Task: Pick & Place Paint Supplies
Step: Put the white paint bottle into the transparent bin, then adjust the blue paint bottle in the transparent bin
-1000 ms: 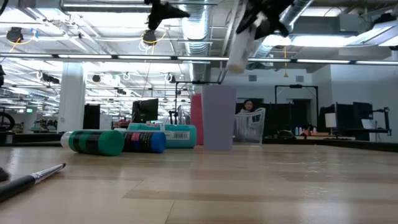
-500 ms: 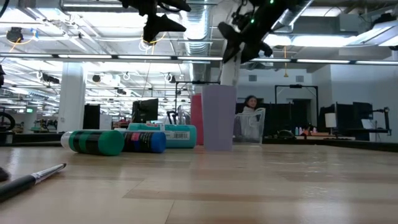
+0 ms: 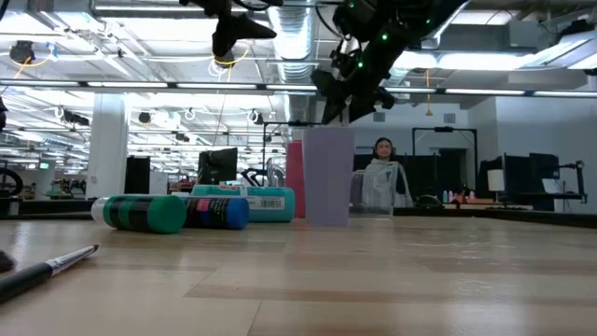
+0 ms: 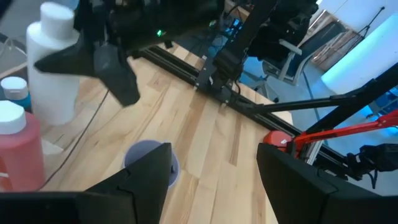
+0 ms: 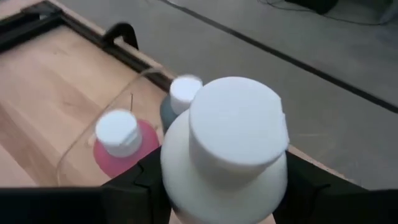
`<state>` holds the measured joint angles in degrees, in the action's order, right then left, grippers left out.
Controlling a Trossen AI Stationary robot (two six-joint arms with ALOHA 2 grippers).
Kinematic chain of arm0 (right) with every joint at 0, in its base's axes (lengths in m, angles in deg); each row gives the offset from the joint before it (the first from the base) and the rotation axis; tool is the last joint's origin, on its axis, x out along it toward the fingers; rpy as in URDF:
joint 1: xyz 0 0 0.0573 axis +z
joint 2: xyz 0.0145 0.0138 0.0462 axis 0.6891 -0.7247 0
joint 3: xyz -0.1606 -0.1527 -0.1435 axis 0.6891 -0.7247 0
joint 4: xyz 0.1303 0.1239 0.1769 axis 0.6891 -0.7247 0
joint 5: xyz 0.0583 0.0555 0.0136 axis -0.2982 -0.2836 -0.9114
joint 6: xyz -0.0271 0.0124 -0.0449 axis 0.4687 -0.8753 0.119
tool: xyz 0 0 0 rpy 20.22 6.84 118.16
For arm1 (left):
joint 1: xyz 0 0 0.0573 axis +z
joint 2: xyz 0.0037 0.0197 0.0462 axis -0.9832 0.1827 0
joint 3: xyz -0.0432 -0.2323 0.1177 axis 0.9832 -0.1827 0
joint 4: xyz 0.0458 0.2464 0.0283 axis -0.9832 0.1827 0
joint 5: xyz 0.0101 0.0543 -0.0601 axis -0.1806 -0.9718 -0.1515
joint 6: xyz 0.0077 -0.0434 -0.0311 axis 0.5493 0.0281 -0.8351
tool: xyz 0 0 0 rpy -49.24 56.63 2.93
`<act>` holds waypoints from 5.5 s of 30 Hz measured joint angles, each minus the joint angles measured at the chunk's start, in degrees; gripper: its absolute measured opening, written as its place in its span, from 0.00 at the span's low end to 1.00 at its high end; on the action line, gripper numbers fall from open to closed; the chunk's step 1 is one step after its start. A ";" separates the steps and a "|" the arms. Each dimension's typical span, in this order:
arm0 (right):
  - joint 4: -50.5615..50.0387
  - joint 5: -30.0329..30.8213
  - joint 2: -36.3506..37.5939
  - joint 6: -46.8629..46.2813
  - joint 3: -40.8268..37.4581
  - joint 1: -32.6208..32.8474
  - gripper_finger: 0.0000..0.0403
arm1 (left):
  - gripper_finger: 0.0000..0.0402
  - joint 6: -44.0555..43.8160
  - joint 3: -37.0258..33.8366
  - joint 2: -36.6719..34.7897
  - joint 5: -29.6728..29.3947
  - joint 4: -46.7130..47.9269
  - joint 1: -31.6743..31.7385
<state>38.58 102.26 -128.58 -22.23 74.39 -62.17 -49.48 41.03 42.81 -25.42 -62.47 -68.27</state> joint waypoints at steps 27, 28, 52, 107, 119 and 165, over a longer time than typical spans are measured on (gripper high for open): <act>3.80 2.28 -4.92 -4.53 -1.14 1.03 0.50 | 0.57 0.28 0.00 -0.77 0.00 0.08 0.00; 3.76 2.28 -4.93 -4.67 -1.64 1.03 0.49 | 0.57 0.30 0.00 -0.77 -0.01 0.08 0.00; 8.37 0.93 -4.95 -7.52 -6.95 1.86 0.54 | 0.57 0.92 0.00 -0.72 -0.02 0.05 0.00; -7.00 0.93 3.45 -5.25 -1.74 4.39 0.66 | 0.57 2.15 0.00 -0.70 -0.49 -0.38 0.01; -32.04 -30.22 12.60 4.68 6.54 -12.63 0.66 | 0.57 3.49 0.00 -0.61 -1.07 -0.97 0.01; -38.32 -27.36 -13.53 52.04 21.66 -18.41 0.32 | 0.57 6.34 0.00 -0.57 -6.73 -1.43 0.46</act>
<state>0.26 74.90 -142.11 29.81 96.05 -80.58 -43.14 41.03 42.24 -32.15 -63.90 -67.81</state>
